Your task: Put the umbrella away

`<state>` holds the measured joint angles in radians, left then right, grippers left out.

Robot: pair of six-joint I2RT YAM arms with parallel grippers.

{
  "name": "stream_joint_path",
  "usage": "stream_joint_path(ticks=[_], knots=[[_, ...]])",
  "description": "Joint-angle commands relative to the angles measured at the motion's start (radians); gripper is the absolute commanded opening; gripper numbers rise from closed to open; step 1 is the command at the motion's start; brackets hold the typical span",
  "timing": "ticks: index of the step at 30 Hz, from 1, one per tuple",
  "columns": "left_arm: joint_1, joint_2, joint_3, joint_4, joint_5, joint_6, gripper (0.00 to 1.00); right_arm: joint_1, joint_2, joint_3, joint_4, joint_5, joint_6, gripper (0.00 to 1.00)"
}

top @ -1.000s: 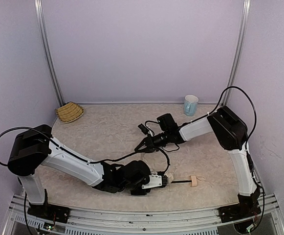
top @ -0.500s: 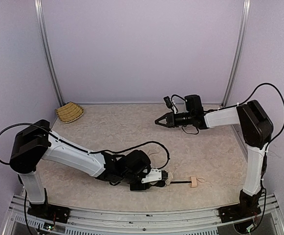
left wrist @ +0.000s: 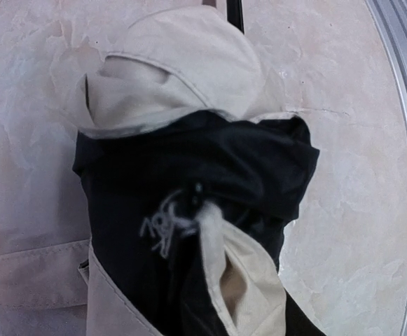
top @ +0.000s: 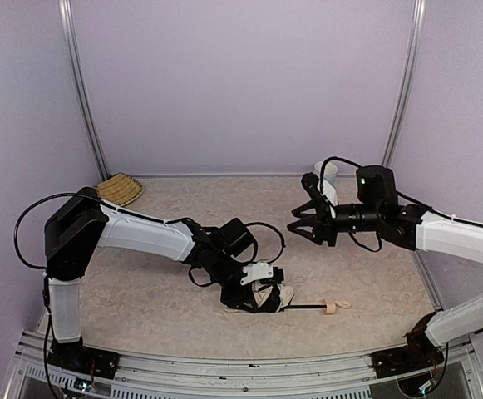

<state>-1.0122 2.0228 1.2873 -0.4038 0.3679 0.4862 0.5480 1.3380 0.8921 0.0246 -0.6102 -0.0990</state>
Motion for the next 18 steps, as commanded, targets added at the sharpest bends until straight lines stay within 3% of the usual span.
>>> stream_joint_path(ticks=[1, 7, 18], knots=[[0.038, 0.153, -0.021, -0.338, 0.115, -0.003, 0.00, 0.204, -0.173, -0.167, -0.064, 0.261, -0.405, 0.50], [0.062, 0.201, 0.012, -0.376, 0.178, 0.014, 0.00, 0.408, -0.229, -0.298, 0.021, 0.409, -0.563, 0.54], [0.088, 0.246, 0.047, -0.404, 0.219, 0.017, 0.00, 0.539, 0.058, -0.262, 0.113, 0.491, -0.648, 0.65]])
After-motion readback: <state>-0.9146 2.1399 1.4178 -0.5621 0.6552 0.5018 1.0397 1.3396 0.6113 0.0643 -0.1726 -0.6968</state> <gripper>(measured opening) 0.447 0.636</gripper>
